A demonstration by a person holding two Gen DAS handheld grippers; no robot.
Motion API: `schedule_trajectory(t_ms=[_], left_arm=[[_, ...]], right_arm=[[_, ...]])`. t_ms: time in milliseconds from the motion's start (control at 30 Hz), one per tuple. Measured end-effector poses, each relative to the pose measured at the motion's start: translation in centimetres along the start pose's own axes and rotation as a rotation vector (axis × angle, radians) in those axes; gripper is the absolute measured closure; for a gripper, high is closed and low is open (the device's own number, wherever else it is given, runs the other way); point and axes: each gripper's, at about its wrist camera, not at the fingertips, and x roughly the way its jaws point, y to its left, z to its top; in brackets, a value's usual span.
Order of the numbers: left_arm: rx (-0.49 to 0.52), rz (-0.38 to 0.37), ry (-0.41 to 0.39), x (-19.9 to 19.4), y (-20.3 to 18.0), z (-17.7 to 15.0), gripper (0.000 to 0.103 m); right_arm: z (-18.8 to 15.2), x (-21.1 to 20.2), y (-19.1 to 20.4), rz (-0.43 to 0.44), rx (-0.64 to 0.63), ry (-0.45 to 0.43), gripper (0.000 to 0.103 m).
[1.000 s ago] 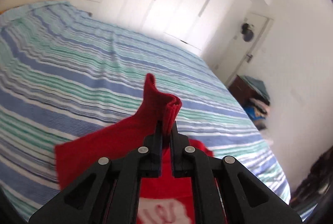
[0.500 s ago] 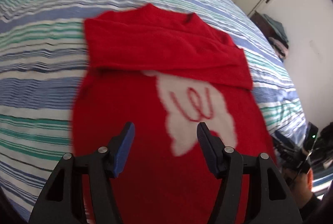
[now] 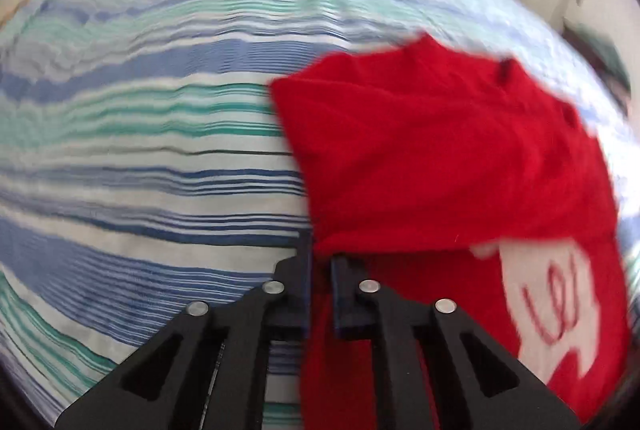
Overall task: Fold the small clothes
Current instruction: 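Grasp the other sleeve cuff with the left gripper and fold it across the body, then open the left gripper and release the sleeve onto the sweater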
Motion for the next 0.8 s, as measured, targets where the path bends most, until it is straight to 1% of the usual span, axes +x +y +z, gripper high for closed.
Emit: schedule_trajectory(t_ms=[67, 100, 167, 267, 333, 367, 400, 433, 467, 500, 533, 567, 600, 667, 733, 800], left_arm=[[-0.078, -0.026, -0.019, -0.1, 1.7, -0.7, 0.097], [-0.1, -0.037, -0.011, 0.2, 2.3, -1.4, 0.097], [-0.128, -0.07, -0.005, 0.5, 3.1, -1.9, 0.095], [-0.178, -0.1, 0.017, 0.8, 3.6, -1.7, 0.091], [-0.19, -0.116, 0.032, 0.7, 3.8, -1.6, 0.089], [-0.19, -0.12, 0.036, 0.0, 3.9, -1.9, 0.085], [-0.189, -0.122, 0.042, -0.2, 3.8, -2.0, 0.079], [-0.182, -0.122, 0.045, -1.0, 3.7, -2.3, 0.076], [-0.17, -0.108, 0.049, -1.4, 3.6, -2.5, 0.065], [-0.153, -0.085, 0.05, -2.3, 3.5, -3.1, 0.05], [-0.138, -0.059, 0.047, -3.3, 3.5, -3.8, 0.042], [-0.124, -0.036, 0.04, -4.3, 3.6, -4.6, 0.031], [-0.114, -0.018, 0.031, -5.5, 3.7, -5.7, 0.026], [-0.115, -0.016, 0.027, -7.2, 4.2, -7.8, 0.025], [-0.142, -0.015, 0.024, -8.7, 4.8, -10.3, 0.024], [-0.172, 0.008, 0.018, -9.9, 5.3, -12.5, 0.022]], right_arm=[[0.0, 0.0, 0.0, 0.0, 0.0, 0.0, 0.011], [0.0, 0.0, 0.0, 0.0, 0.0, 0.0, 0.011], [0.0, 0.0, 0.0, 0.0, 0.0, 0.0, 0.011], [0.0, 0.1, -0.1, -0.001, -0.001, 0.001, 0.011], [0.0, 0.1, -0.1, -0.001, -0.001, 0.001, 0.011], [0.1, 0.1, 0.0, -0.001, -0.001, 0.001, 0.011], [0.0, 0.1, 0.0, -0.001, -0.002, 0.002, 0.011], [0.1, 0.1, -0.1, -0.002, -0.002, 0.002, 0.011], [0.1, 0.1, 0.0, -0.004, -0.003, 0.002, 0.011], [0.1, 0.1, 0.0, -0.005, -0.005, 0.002, 0.01], [0.1, 0.1, 0.0, -0.006, -0.007, 0.002, 0.01], [0.1, 0.1, 0.1, -0.008, -0.009, 0.002, 0.01], [0.0, 0.1, 0.1, -0.009, -0.011, 0.001, 0.01], [0.0, 0.1, 0.2, -0.013, -0.015, -0.001, 0.01], [-0.1, 0.1, 0.3, -0.017, -0.018, -0.002, 0.01], [-0.1, 0.1, 0.4, -0.018, -0.019, -0.004, 0.01]])
